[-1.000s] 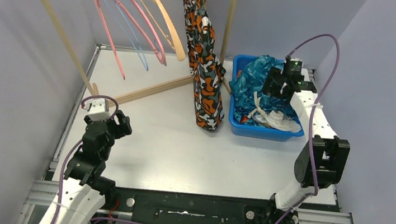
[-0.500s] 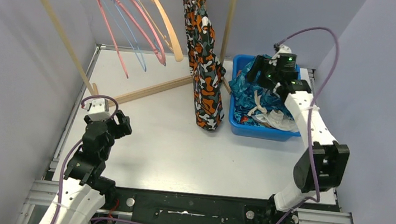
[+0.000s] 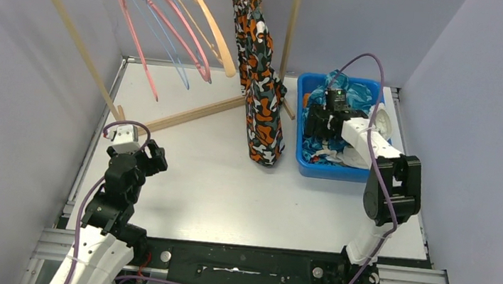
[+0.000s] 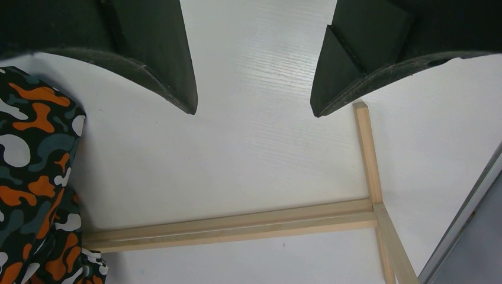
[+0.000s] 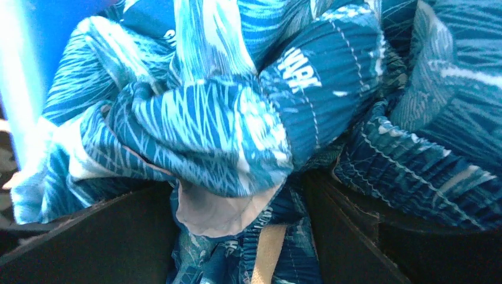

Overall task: Remove the shorts from the hanger
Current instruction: Place the shorts in the basket.

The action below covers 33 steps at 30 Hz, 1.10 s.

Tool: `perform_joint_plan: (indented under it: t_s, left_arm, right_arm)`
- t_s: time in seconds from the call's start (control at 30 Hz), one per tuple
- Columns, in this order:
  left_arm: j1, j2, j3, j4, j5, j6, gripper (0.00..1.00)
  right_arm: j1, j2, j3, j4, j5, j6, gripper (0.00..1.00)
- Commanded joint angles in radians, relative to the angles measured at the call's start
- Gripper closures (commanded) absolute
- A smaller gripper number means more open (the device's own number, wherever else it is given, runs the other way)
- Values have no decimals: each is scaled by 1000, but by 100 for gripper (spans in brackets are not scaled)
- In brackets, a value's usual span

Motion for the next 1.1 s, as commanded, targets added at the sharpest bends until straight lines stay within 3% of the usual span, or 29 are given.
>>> perform_joint_plan:
  t_s: [0.0,0.13,0.4,0.53,0.73,0.87,1.07]
  left_arm:
    - [2,-3,41,32,2,-8,30]
    - [2,-8,40,32,0,-9,30]
    - [2,0,41,33,4,-9,30]
    - [3,-1,41,33,2,-10,30]
    - [2,5,40,33,1,-10,30]
    - [2,9,41,32,3,-12,30]
    - [3,9,41,34,2,-12,30]
  right_arm:
    - [-14,-114,36,-114,-49,-23,25]
    - [-14,-254,60,-99,-50,-4,23]
    - [-74,-472,-96,-15,262,26,20]
    - [-156,-450,-184,-54,234,51,21]
    - [-162,-373,-365,-50,32,61,22]
    - [-162,-421,-437,-31,96,84,23]
    - [-162,-574,-419,-44,149,51,20]
